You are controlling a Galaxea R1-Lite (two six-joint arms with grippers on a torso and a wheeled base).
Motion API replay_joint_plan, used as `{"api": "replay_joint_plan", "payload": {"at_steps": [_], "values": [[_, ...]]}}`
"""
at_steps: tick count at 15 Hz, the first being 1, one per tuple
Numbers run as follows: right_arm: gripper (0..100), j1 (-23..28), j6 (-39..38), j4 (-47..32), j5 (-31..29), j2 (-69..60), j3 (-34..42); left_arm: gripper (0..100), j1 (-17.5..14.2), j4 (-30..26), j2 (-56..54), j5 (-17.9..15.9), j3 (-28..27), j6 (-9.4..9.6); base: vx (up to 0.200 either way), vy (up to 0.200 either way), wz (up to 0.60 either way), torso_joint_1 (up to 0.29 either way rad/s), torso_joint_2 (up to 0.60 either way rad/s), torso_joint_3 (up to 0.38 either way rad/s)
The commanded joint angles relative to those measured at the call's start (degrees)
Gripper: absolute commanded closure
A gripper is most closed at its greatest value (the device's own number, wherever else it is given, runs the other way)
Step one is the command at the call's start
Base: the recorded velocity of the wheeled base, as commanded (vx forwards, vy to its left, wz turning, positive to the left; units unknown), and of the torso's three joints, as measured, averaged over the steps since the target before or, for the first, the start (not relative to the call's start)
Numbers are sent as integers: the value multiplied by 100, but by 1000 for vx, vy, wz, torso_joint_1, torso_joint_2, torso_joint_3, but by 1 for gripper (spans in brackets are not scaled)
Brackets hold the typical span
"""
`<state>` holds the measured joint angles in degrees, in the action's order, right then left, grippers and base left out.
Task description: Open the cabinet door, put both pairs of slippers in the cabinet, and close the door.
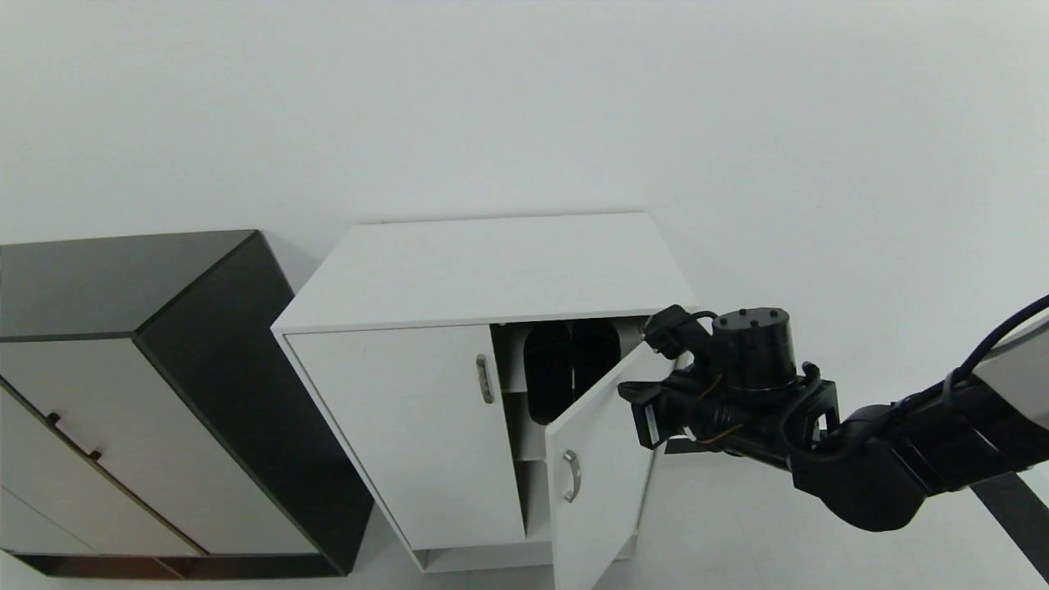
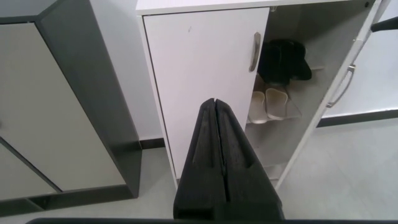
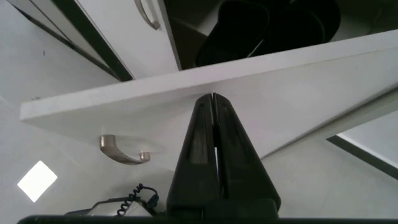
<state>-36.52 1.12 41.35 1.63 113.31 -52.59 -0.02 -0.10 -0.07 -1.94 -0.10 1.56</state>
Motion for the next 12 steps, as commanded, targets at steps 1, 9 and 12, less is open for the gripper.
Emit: {"api": "replay_joint_plan", "payload": {"at_steps": [1,9,12], "values": [[100,31,2,5,4,200,-120,100,-6,1,7,0,1,-7,0,0,0,0,0,0],[100,102,-165,5,-5,675,-691,100,-6,1,7,0,1,-7,0,0,0,0,0,0],[100,119,-165,-4,-5,771,-823,100,-6,1,7,0,1,-7,0,0,0,0,0,0]]}}
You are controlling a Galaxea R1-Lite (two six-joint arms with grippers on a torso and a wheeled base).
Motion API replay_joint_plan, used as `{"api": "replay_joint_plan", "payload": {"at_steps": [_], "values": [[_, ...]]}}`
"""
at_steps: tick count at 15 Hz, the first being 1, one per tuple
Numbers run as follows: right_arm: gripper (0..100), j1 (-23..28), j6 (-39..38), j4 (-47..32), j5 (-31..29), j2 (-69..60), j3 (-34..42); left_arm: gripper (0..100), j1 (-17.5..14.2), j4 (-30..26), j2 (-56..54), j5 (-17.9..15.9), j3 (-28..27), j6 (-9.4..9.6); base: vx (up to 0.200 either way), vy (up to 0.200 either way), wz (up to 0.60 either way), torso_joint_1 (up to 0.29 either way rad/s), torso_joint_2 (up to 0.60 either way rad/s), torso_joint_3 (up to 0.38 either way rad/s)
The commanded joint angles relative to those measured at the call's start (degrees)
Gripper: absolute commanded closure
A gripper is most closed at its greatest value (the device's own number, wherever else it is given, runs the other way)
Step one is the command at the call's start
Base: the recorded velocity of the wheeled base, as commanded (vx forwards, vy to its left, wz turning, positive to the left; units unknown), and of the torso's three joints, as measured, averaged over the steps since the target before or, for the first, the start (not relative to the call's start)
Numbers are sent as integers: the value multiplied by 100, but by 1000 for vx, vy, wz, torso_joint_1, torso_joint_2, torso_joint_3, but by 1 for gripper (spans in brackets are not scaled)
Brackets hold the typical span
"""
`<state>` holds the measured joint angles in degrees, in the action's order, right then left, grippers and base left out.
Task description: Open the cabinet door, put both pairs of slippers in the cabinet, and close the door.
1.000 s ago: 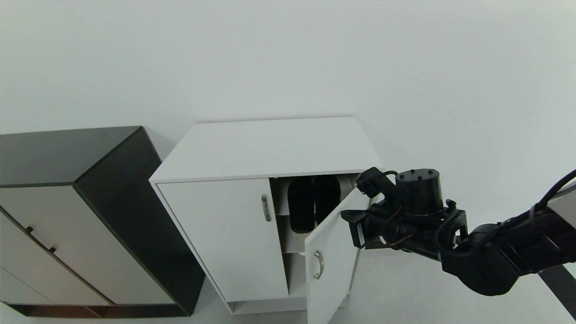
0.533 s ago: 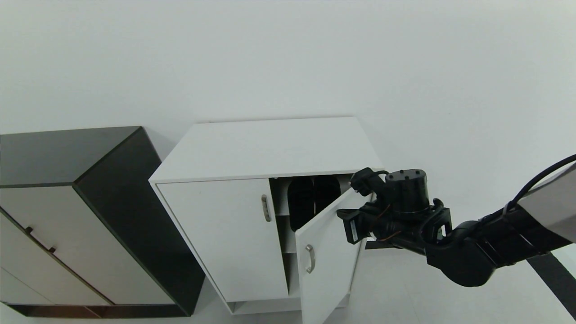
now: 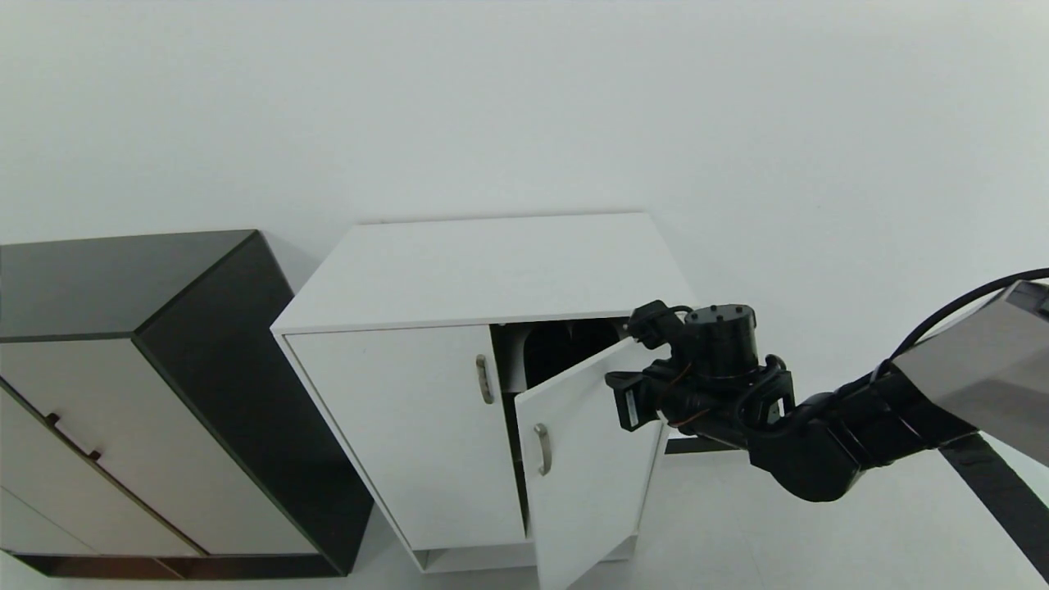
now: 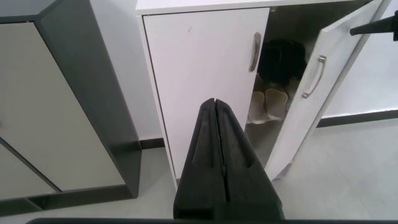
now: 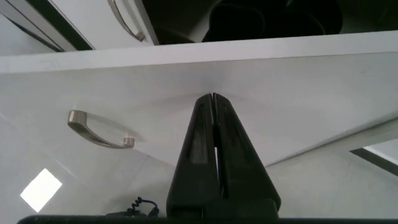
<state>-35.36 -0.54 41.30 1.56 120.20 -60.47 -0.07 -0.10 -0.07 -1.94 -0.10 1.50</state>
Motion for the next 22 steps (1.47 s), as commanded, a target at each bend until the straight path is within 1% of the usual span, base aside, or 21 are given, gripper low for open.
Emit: {"api": "replay_joint_plan", "payload": {"at_steps": [1,7,13,22], "values": [[100,12,1,9,2,83,-79,100,-1,1,7,0,1,-9,0,0,0,0,0,0],[100,47,1,1,2,179,-326,100,-1,1,7,0,1,-1,0,0,0,0,0,0],[100,188,-8,-8,2,504,-774,100,-1,1,7,0,1,-1,0,0,0,0,0,0],[100,346,-8,-26,2,663,-985,100,-1,1,7,0,1,-1,0,0,0,0,0,0]]}}
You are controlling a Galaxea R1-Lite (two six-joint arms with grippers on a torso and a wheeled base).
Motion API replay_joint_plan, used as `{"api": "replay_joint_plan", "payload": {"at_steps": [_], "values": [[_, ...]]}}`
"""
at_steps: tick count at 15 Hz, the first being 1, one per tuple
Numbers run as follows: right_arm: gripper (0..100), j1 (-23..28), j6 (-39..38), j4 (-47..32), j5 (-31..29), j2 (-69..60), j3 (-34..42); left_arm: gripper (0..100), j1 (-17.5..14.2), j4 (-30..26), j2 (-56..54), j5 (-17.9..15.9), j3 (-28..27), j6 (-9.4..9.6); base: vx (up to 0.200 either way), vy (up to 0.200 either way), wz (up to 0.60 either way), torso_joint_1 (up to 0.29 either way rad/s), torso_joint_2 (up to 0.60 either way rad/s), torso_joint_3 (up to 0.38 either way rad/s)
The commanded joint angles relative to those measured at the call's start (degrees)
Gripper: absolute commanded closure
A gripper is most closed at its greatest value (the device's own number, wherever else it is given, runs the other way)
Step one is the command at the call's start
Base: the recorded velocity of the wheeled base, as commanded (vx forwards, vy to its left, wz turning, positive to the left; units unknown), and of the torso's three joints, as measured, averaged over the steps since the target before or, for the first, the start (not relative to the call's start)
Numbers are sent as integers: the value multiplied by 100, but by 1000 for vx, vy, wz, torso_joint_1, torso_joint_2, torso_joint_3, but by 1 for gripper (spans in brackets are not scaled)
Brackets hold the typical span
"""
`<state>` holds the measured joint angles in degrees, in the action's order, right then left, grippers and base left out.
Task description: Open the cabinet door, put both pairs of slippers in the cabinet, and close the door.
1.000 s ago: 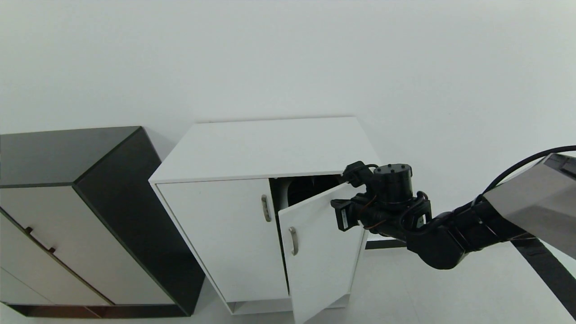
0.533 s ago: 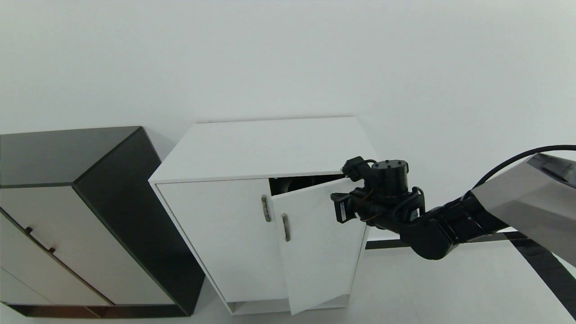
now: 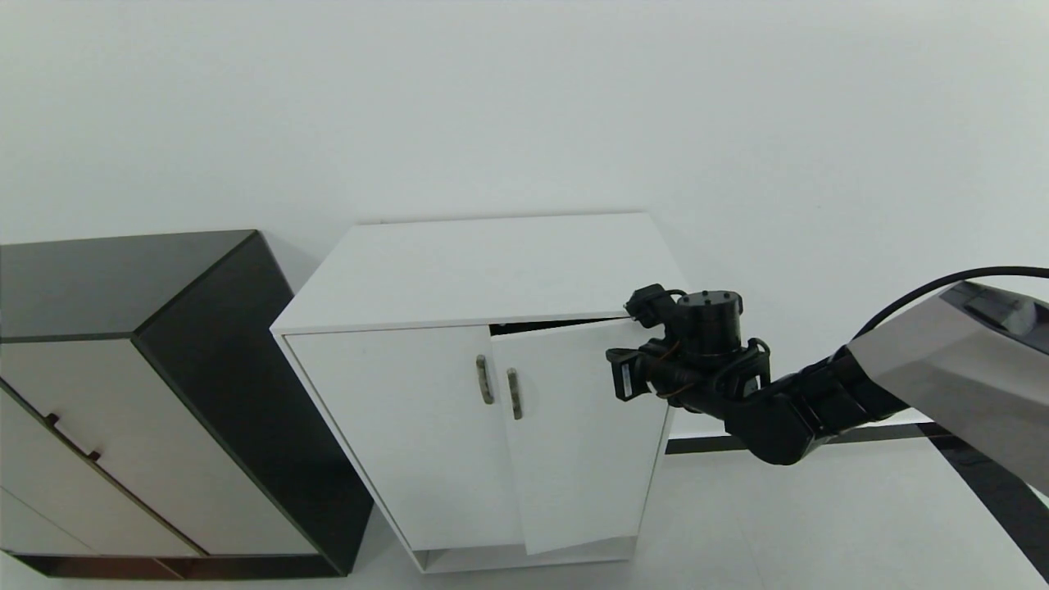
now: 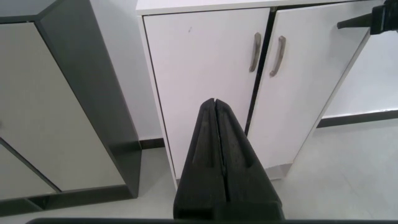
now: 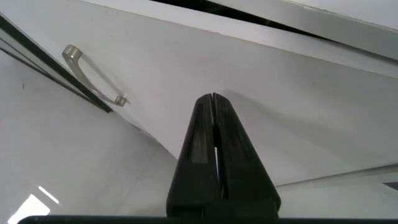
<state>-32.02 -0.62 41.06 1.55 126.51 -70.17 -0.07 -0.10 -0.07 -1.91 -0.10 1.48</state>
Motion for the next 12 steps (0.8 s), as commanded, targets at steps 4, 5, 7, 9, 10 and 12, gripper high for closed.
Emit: {"api": "replay_joint_plan", "payload": {"at_steps": [4,5,7,9,10,12], "values": [[100,47,1,-1,3,110,-120,100,-1,1,7,-2,1,2,0,0,0,0,0,0],[100,82,1,-19,3,128,-146,100,-1,1,7,-2,1,2,0,0,0,0,0,0],[100,82,1,-72,3,154,-216,100,-1,1,7,-2,1,2,0,0,0,0,0,0],[100,82,1,-80,3,154,-234,100,-1,1,7,-2,1,2,0,0,0,0,0,0],[100,82,1,-89,3,163,-252,100,-1,1,7,-2,1,2,0,0,0,0,0,0],[100,109,1,-89,3,242,-375,100,-1,1,7,-2,1,2,0,0,0,0,0,0]]}}
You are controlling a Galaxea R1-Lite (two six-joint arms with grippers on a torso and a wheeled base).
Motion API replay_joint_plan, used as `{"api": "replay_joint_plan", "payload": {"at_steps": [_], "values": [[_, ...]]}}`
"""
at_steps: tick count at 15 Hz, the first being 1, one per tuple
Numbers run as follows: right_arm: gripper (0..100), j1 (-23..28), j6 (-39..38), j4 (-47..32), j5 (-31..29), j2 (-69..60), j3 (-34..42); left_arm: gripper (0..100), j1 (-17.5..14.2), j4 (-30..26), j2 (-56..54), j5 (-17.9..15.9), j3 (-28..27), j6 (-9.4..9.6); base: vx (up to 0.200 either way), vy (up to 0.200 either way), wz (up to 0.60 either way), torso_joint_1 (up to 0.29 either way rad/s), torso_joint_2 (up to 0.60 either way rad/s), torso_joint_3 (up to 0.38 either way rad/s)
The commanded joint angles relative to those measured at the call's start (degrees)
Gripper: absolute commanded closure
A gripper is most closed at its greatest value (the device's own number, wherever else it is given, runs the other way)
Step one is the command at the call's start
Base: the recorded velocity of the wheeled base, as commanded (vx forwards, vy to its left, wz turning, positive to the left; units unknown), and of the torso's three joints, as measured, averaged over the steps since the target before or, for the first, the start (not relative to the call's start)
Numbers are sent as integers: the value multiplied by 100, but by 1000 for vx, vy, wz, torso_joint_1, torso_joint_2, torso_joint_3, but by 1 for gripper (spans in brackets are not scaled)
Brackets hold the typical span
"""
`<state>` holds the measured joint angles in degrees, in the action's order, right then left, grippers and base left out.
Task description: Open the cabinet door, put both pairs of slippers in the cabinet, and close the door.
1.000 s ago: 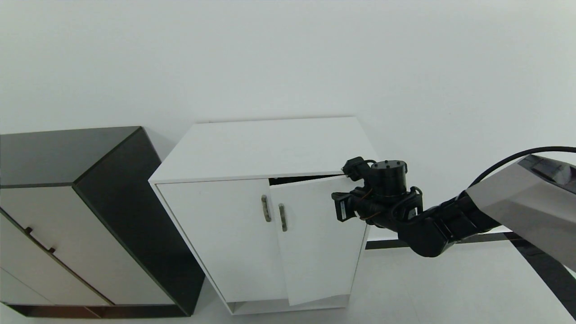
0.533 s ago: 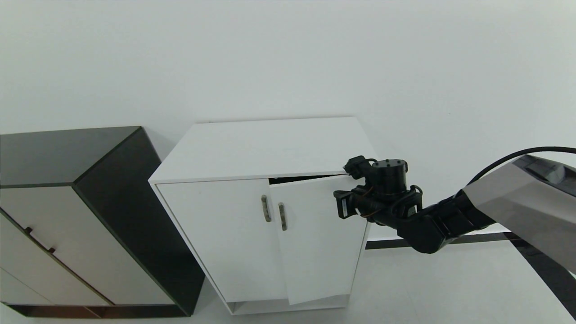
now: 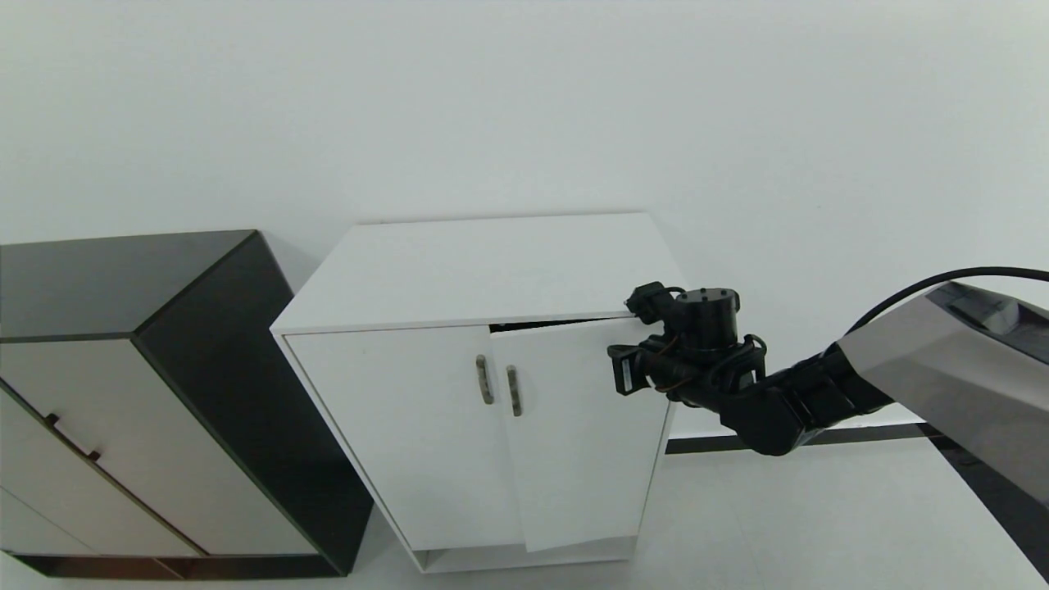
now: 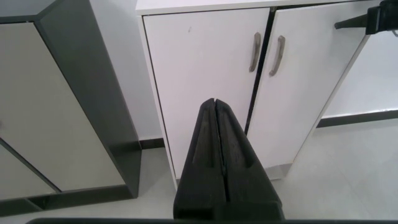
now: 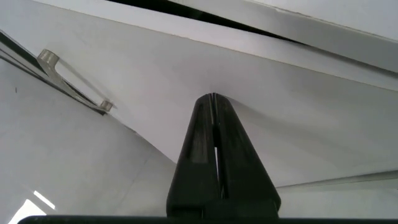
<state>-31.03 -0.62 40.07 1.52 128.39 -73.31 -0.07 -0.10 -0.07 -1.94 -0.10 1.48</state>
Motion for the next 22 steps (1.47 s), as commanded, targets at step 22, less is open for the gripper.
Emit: {"api": "replay_joint_plan", "payload": {"at_steps": [22], "values": [[100,-18,1,-61,-91,-543,520,100,-1,1,7,0,1,-42,0,0,0,0,0,0]]}}
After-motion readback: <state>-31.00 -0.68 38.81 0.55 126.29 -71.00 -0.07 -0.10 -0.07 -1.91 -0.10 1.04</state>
